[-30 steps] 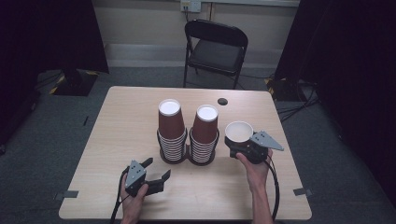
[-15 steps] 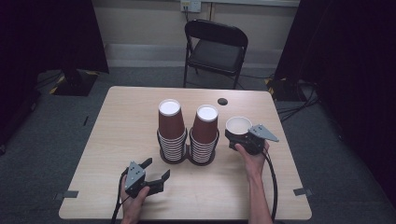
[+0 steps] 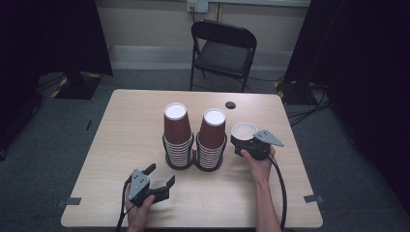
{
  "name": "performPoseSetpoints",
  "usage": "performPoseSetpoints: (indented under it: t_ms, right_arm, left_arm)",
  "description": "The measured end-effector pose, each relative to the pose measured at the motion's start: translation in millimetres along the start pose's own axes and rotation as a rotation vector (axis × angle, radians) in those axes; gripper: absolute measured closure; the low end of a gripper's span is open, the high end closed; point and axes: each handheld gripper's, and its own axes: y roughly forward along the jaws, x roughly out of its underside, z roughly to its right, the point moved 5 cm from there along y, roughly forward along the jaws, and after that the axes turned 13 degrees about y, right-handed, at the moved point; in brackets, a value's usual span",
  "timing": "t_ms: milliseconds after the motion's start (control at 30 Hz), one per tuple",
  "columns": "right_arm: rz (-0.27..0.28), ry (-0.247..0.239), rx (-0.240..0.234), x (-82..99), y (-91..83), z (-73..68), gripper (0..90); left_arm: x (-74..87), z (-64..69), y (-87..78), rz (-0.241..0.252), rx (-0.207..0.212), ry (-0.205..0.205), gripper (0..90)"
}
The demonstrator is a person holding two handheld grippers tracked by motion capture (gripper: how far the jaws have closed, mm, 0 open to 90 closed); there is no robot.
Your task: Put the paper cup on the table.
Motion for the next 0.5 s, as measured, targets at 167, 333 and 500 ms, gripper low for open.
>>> performPoseSetpoints:
  t_ms: [167, 333, 500]
  right_arm:
    - [-0.013, 0.017, 0.000, 5.7, 0.9, 1.6, 9.0]
    - [-0.007, 0.024, 0.000, 7.7, -1.5, 3.0, 9.0]
    - [-0.020, 0.030, 0.010, 14.1, -8.7, 8.3, 10.5]
  left_arm:
    - [-0.3, 1.9, 0.3, -0.008, -0.016, 0.020, 15.7]
    - [0.0, 1.2, -0.1, -0.008, -0.013, 0.011, 15.7]
    - [-0.2, 1.6, 0.0, -0.008, -0.021, 0.011, 15.6]
